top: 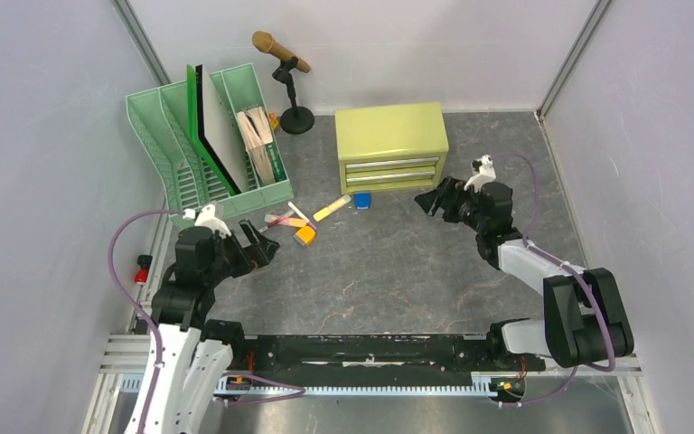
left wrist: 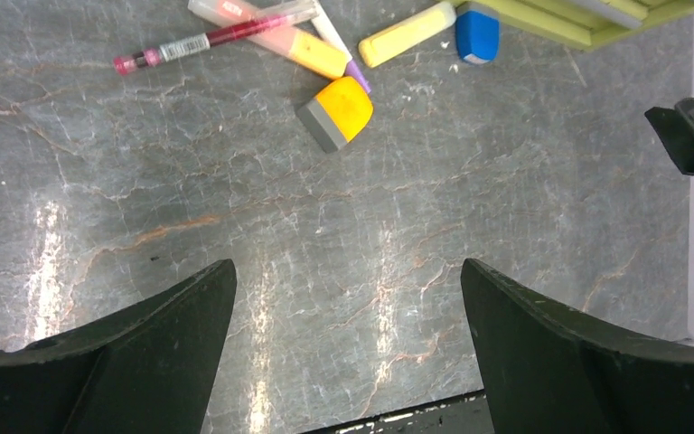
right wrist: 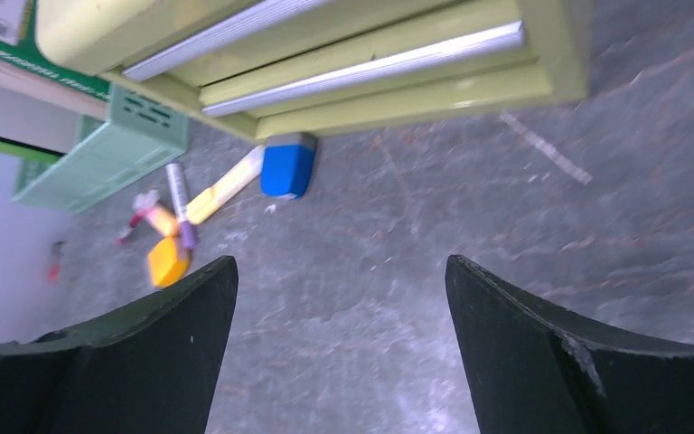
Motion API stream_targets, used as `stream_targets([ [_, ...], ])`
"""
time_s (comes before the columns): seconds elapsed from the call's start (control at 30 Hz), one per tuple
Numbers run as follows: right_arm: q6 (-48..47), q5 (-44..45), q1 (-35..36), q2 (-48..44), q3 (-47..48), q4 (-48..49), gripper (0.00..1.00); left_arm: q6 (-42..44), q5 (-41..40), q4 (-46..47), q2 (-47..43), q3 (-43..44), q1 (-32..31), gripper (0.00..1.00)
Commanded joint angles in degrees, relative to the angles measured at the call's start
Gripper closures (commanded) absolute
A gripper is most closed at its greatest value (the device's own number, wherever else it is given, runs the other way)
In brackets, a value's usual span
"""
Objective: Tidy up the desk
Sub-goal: Move the storage box to the center of the board, then open the drawer in the storage box.
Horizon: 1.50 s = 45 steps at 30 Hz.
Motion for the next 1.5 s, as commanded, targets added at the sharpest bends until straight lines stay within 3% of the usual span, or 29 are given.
stream_targets([
  [0.0, 13.75, -5.92, 0.10, -1.82, -4.46, 13.30, 0.09, 0.77, 1.59, 1.66, 4.34, 1.14, 0.35, 0.00],
  [0.33, 31.32, -4.09, 4.88, 7.97, -9.59, 36.62, 0.12, 0.65, 0.58, 0.35, 7.71, 2.03, 0.35, 0.00],
  [0.57, 37.50, -2.59, 7.84, 17.62, -5.37, 47.32, 0.20, 0.32, -2.37, 0.32, 5.29, 2.08, 0.35, 0.00],
  [1.13, 40.18, 3.36, 8.19, 28.36, 4.89, 44.38, 0.29, 0.90, -0.65, 0.88, 7.70, 2.03, -0.18, 0.00],
  [1.3, 43.48, 4.79, 8.41, 33.11, 7.57, 47.51, 0.42, 0.97, -0.34, 0.88, 7.63, 2.13, -0.17, 0.00],
  [1.47, 46.39, 5.42, 8.53, 37.34, 10.38, 49.78, 0.48, 0.95, -0.27, 0.89, 6.76, 2.07, -0.17, 0.00],
])
